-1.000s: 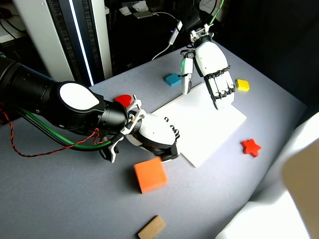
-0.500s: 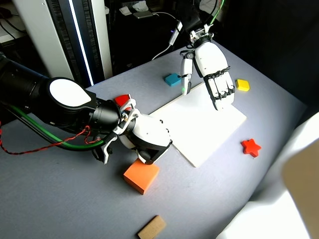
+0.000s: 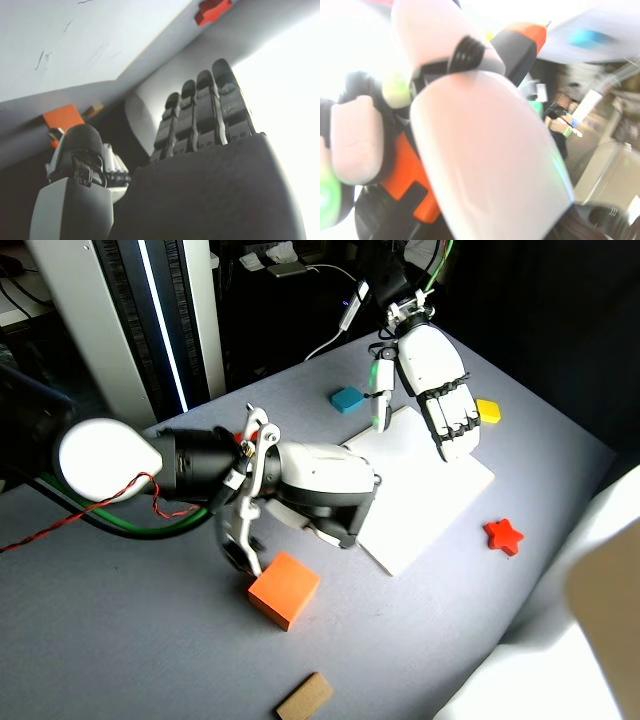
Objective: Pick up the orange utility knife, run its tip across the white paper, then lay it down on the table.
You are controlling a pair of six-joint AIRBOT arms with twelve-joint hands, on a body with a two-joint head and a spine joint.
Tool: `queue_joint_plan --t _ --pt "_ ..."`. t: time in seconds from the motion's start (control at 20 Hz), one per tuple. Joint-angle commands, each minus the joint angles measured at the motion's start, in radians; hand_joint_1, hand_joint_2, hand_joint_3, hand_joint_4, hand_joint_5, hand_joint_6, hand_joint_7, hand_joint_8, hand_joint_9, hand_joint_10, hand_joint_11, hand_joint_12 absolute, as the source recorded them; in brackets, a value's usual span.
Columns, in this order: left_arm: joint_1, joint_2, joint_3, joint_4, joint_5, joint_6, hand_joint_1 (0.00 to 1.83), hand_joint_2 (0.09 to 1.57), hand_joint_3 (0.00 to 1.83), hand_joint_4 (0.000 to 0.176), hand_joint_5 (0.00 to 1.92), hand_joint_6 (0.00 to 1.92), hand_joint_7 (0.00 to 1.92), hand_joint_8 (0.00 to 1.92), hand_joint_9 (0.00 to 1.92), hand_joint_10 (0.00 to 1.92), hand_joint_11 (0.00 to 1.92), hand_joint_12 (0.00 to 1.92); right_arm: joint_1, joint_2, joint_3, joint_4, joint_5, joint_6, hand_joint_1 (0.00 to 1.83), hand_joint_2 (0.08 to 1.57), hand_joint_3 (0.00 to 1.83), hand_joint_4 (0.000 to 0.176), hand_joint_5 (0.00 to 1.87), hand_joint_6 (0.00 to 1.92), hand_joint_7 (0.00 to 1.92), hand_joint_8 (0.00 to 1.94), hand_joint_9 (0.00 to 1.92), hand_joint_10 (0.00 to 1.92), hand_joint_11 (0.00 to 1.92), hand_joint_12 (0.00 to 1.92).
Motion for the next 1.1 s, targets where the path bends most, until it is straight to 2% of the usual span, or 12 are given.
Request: queue_joint_plan --t 0.0,0.05,0.15,0.35,0.55,0.7,1.05 --pt "-0.012 0.012 0.017 0.047 -0.062 -0.002 0.13 1.29 0.00 0.000 0.00 0.00 0.05 0.00 0.07 0.00 0.00 0.35 -0.005 -0.014 0.011 0.110 0.191 -0.147 1.52 1.33 0.00 0.176 1.34 1.92 1.57 1.94 1.68 1.92 1.75 1.92" --pt "-0.013 0.016 0.031 0.044 -0.055 -0.002 0.13 1.29 0.00 0.000 0.00 0.00 0.06 0.00 0.08 0.01 0.00 0.41 -0.018 -0.030 0.020 0.180 0.232 -0.262 1.52 1.33 0.00 0.176 1.29 1.92 1.55 1.94 1.67 1.92 1.74 1.92" --pt "-0.012 0.022 0.052 0.027 -0.054 -0.002 0.13 1.29 0.00 0.000 0.00 0.00 0.03 0.00 0.06 0.00 0.00 0.38 -0.034 -0.059 0.035 0.257 0.281 -0.424 1.53 1.33 0.00 0.176 1.33 1.92 1.55 1.94 1.66 1.92 1.73 1.92" --pt "-0.011 0.043 0.089 0.008 -0.053 -0.002 0.16 1.29 0.00 0.000 0.00 0.00 0.05 0.00 0.07 0.00 0.00 0.39 -0.059 -0.146 0.109 0.257 0.399 -0.567 1.52 1.32 0.00 0.176 1.33 1.92 1.56 1.94 1.67 1.92 1.73 1.92" --pt "-0.005 0.057 0.116 0.006 -0.035 -0.002 0.11 1.29 0.00 0.000 0.00 0.00 0.04 0.00 0.06 0.00 0.00 0.40 -0.073 -0.210 0.161 0.243 0.418 -0.615 1.52 1.32 0.00 0.176 1.33 1.92 1.56 1.94 1.67 1.92 1.74 1.92" --pt "0.002 0.058 0.131 0.004 -0.034 -0.005 0.13 1.29 0.00 0.000 0.00 0.00 0.06 0.00 0.08 0.01 0.00 0.41 -0.073 -0.253 0.216 0.146 0.439 -0.617 1.51 1.32 0.00 0.176 1.33 1.92 1.56 1.94 1.67 1.92 1.72 1.92" --pt "0.005 0.061 0.142 0.004 -0.034 -0.008 0.12 1.29 0.00 0.000 0.00 0.00 0.06 0.00 0.08 0.00 0.00 0.42 -0.073 -0.347 0.287 0.068 0.486 -0.597 1.50 1.31 0.00 0.176 1.31 1.92 1.56 1.94 1.67 1.92 1.73 1.92"
